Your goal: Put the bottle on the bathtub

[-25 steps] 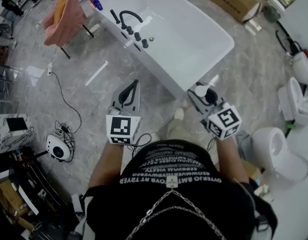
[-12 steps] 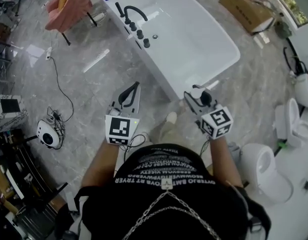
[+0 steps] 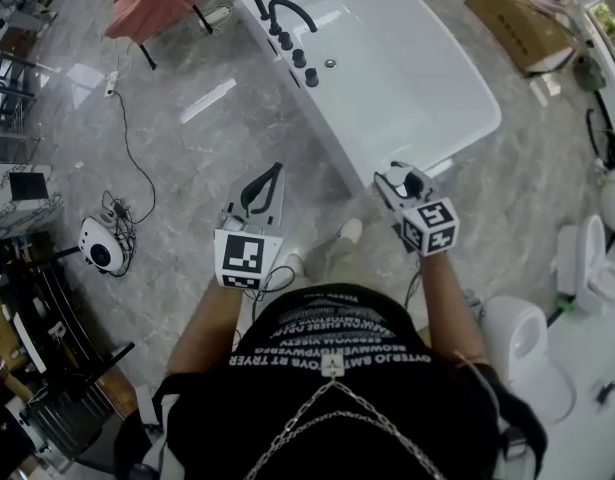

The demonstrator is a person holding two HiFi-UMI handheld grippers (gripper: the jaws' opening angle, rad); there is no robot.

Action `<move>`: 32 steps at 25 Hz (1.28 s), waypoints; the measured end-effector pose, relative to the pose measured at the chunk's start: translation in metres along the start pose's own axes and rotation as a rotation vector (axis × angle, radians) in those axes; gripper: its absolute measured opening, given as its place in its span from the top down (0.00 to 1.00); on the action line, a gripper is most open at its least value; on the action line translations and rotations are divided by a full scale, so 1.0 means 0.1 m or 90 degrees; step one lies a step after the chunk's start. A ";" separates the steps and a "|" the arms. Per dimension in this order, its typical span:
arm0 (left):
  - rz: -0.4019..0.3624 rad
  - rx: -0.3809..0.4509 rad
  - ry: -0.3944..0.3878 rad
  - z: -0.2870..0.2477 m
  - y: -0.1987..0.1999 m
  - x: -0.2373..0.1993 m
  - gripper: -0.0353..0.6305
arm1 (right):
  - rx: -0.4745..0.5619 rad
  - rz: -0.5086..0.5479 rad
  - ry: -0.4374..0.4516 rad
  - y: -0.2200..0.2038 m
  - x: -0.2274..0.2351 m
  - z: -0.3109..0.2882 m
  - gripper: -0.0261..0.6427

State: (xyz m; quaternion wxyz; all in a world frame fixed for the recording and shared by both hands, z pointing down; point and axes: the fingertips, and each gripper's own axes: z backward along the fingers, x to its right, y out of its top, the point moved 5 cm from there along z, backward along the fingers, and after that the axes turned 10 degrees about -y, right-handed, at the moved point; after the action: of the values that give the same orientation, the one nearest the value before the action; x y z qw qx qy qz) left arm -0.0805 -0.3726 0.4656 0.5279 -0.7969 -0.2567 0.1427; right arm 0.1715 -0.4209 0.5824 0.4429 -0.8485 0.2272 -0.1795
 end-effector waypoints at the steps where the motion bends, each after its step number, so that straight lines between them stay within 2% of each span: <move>1: 0.002 -0.002 0.004 0.02 -0.02 -0.01 0.94 | -0.011 0.001 0.000 -0.05 0.01 -0.07 0.71; 10: 0.015 -0.026 0.030 0.14 -0.14 -0.13 0.94 | -0.080 -0.048 0.013 -0.52 0.17 -0.62 0.70; 17: 0.024 -0.048 0.035 0.18 -0.25 -0.10 0.94 | -0.133 -0.043 0.006 -0.82 0.27 -0.99 0.70; 28: 0.020 -0.043 0.028 0.25 -0.31 -0.04 0.94 | -0.160 -0.104 -0.002 -1.24 0.43 -1.32 0.70; 32: 0.018 -0.048 0.023 0.24 -0.31 -0.02 0.94 | -0.149 -0.142 0.000 -1.30 0.46 -1.34 0.70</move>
State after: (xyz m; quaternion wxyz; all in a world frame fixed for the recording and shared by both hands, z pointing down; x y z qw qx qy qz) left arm -0.1021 -0.3455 0.4839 0.5001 -0.8221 -0.2411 0.1260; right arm 0.1716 -0.4706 0.7682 0.3183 -0.9144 0.1508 -0.1997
